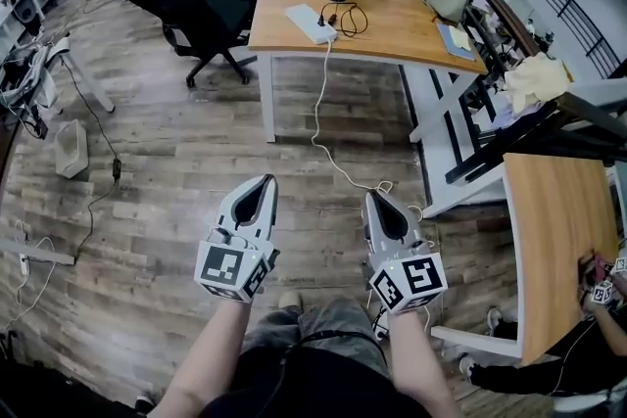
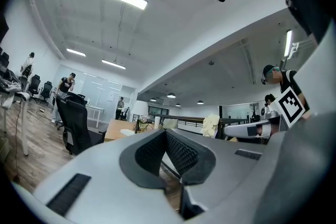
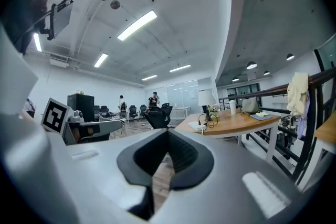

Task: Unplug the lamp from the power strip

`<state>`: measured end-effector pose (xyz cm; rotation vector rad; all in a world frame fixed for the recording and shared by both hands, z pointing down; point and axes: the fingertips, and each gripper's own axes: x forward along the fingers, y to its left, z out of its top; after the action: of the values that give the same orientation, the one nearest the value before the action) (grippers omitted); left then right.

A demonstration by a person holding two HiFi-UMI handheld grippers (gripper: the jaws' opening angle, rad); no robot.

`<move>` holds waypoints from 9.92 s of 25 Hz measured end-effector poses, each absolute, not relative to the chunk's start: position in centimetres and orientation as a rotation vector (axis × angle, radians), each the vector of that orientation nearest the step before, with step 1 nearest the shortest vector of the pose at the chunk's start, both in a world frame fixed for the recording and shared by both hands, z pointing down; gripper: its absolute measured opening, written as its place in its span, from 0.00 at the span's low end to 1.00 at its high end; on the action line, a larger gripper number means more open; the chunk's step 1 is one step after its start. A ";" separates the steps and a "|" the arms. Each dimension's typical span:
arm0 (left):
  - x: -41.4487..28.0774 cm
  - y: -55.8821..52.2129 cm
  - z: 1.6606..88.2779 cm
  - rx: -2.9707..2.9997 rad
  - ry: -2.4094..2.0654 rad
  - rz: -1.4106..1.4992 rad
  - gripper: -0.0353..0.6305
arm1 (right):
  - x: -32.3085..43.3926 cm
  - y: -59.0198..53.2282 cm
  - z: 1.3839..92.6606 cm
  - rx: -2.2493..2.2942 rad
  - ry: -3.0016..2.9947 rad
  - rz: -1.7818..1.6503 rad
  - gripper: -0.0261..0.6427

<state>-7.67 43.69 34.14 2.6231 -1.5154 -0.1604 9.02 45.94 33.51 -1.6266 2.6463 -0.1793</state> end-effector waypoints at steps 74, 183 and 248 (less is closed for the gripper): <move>-2.8 -4.8 37.1 2.648 -1.346 -0.072 0.05 | 7.3 -2.6 37.8 -1.474 2.781 -0.345 0.05; 1.4 -16.9 50.7 2.593 -1.003 0.653 0.05 | 5.2 -17.3 47.7 -1.628 2.743 -0.818 0.14; -1.7 -20.2 46.8 2.523 -1.232 0.357 0.05 | 18.0 -20.0 48.5 -2.275 2.492 -0.785 0.14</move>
<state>-1.75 -20.24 46.80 2.5227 -1.2321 0.3571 17.98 -20.04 48.50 -2.2753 2.4915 -0.7849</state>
